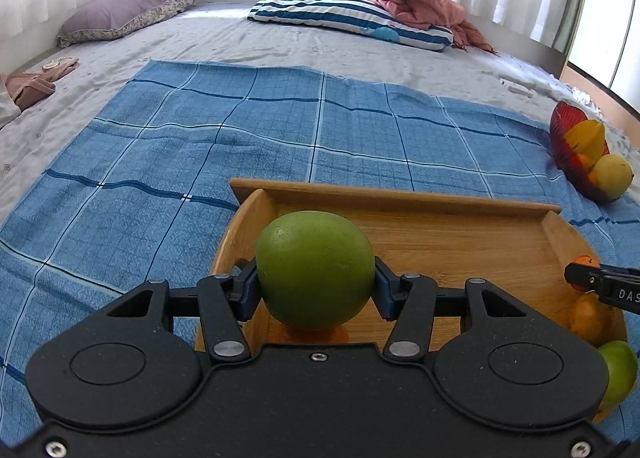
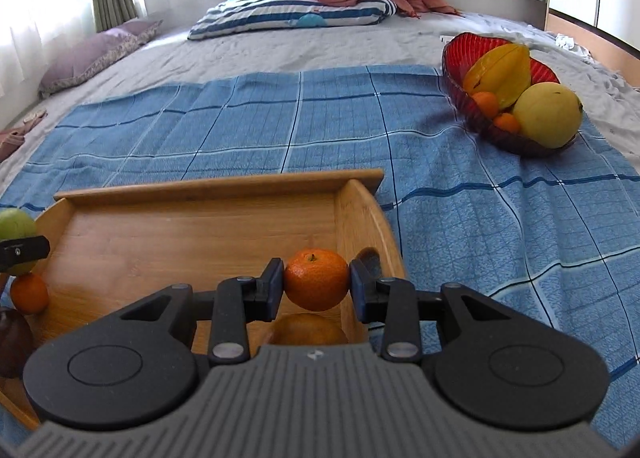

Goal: Organize fruits
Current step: 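Lower the green apple and tangerine onto the tray and open both tools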

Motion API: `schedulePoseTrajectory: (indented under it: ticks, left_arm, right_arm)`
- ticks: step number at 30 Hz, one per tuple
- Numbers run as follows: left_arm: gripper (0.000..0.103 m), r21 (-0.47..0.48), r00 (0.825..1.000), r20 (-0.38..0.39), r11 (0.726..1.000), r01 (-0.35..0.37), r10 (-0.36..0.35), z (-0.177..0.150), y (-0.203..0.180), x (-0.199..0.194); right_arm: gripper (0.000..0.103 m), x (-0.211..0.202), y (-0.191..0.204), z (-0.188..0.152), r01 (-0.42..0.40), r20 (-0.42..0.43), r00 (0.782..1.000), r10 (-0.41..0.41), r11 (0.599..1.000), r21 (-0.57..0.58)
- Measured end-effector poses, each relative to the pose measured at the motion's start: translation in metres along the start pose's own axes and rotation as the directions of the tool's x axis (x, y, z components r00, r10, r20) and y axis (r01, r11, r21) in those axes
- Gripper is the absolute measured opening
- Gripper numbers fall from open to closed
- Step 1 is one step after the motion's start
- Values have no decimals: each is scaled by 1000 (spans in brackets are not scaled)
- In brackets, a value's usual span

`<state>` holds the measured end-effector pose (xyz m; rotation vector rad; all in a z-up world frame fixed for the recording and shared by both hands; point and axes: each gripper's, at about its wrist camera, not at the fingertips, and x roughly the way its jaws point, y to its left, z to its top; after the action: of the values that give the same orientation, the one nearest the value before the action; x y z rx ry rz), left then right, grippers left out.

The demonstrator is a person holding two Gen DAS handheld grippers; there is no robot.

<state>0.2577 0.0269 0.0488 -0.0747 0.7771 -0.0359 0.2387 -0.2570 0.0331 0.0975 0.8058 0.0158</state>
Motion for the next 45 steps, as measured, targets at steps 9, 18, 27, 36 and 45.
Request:
schedulePoseTrajectory:
  ticks: [9, 18, 27, 36, 45]
  left_arm:
    - [52, -6, 1000, -21, 1000, -15, 15, 7, -1, 14]
    - [52, 4, 999, -36, 999, -33, 33, 5, 0, 24]
    - [52, 13, 998, -38, 999, -43, 43, 4, 0, 27]
    - [52, 37, 998, -34, 998, -51, 53, 3, -3, 28]
    - [65, 48, 998, -10, 997, -56, 56, 4, -2, 20]
  right_arm:
    - [39, 9, -1, 1, 6, -19, 1000, -6, 1000, 1]
    - [39, 13, 0, 2, 11, -23, 1000, -11, 1000, -9]
    - [39, 15, 2, 4, 20, -24, 1000, -20, 1000, -16]
    - [41, 16, 2, 4, 23, -22, 999, -23, 1000, -8]
    - [62, 9, -5, 3, -9, -5, 1000, 9, 1000, 22]
